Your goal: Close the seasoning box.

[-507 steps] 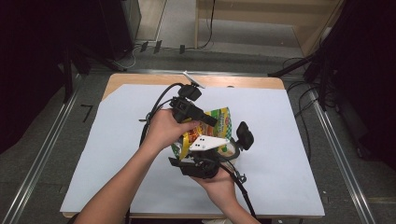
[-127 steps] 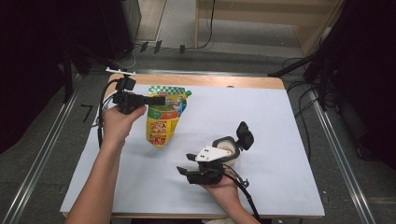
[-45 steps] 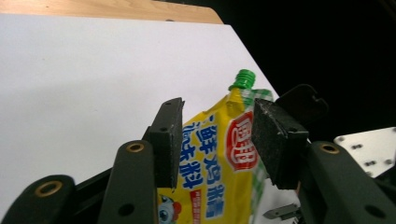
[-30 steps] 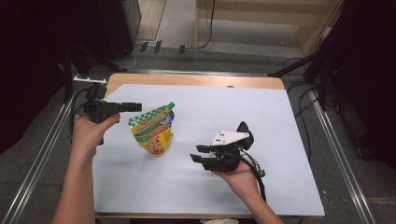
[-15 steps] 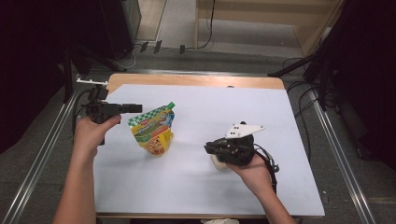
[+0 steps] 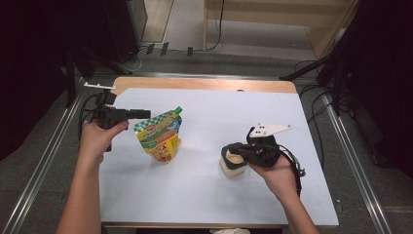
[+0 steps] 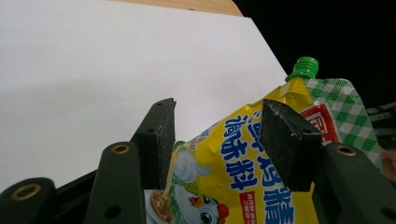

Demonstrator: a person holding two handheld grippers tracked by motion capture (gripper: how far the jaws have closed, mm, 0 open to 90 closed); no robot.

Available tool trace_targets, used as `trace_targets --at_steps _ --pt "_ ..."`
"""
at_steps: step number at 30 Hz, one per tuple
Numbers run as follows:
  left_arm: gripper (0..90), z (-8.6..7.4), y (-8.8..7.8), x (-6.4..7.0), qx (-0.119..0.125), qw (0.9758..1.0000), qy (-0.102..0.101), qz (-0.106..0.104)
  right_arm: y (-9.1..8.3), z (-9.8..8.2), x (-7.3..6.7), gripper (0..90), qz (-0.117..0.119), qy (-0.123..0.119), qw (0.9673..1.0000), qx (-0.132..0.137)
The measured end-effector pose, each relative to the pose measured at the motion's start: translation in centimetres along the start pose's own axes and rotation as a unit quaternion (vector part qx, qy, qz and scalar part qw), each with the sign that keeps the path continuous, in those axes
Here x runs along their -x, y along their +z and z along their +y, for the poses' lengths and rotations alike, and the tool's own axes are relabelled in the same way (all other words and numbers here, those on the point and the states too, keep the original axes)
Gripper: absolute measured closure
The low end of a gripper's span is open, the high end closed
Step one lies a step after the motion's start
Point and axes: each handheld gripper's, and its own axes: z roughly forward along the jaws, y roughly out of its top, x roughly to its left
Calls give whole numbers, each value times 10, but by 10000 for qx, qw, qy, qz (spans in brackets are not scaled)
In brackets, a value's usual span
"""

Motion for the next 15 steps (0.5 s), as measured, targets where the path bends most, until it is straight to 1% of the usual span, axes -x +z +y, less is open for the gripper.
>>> trace_targets --at_steps 7,10,11,15 --pt "465 0 0 0 4 10000 12 -7 -12 0 11 900 -49 115 9999 34" --pt "466 0 0 0 3 10000 14 -7 -17 2 13 900 -69 82 9999 62" --pt "465 0 0 0 1 10000 13 -10 -18 2 13 900 -45 98 9999 65" --pt "465 0 0 0 -5 10000 13 -7 -26 4 15 900 -97 103 9998 103"
